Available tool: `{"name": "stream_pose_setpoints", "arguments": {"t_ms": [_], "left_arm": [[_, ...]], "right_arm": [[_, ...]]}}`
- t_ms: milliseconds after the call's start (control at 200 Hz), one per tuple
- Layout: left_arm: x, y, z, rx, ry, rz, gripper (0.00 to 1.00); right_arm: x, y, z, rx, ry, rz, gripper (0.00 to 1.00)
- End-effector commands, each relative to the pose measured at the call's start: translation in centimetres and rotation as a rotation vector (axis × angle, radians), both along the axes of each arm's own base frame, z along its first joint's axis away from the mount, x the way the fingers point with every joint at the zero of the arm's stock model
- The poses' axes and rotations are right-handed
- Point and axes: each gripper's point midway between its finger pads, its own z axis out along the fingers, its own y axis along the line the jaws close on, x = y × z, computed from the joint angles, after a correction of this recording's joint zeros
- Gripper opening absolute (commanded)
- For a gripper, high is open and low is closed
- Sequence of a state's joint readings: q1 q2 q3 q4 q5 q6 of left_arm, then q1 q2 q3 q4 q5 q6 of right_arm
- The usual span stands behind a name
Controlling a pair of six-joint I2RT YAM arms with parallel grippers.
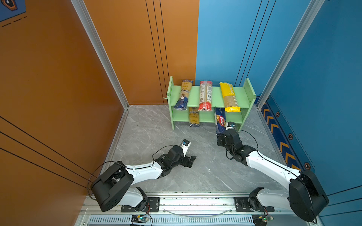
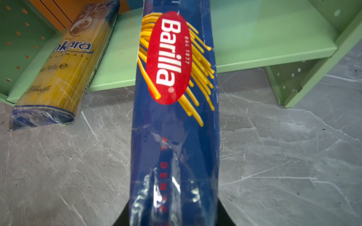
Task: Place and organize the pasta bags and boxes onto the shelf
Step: 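Carry the upright Barilla box onto the lower shelf beside the Ankara bag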
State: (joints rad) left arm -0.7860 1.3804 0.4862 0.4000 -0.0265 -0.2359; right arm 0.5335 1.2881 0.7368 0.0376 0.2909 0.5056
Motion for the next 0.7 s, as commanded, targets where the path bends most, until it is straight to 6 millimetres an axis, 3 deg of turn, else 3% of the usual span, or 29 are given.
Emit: {"name": "stream_pose_setpoints", "arguments": {"t_ms": [0,696], "left_arm": [[0.3,0.8,0.3,-0.005,-0.014,0.037,0.98],[0.3,1.1,0.5,-0.008,-0.021,0.042,0.98]], "right_arm": [[3.2,1.0,7.7,0.133,-0.239,-0.035,0.0],[5.9,1.9,7.6,0.138,-0.24,-0.031,0.0]]}}
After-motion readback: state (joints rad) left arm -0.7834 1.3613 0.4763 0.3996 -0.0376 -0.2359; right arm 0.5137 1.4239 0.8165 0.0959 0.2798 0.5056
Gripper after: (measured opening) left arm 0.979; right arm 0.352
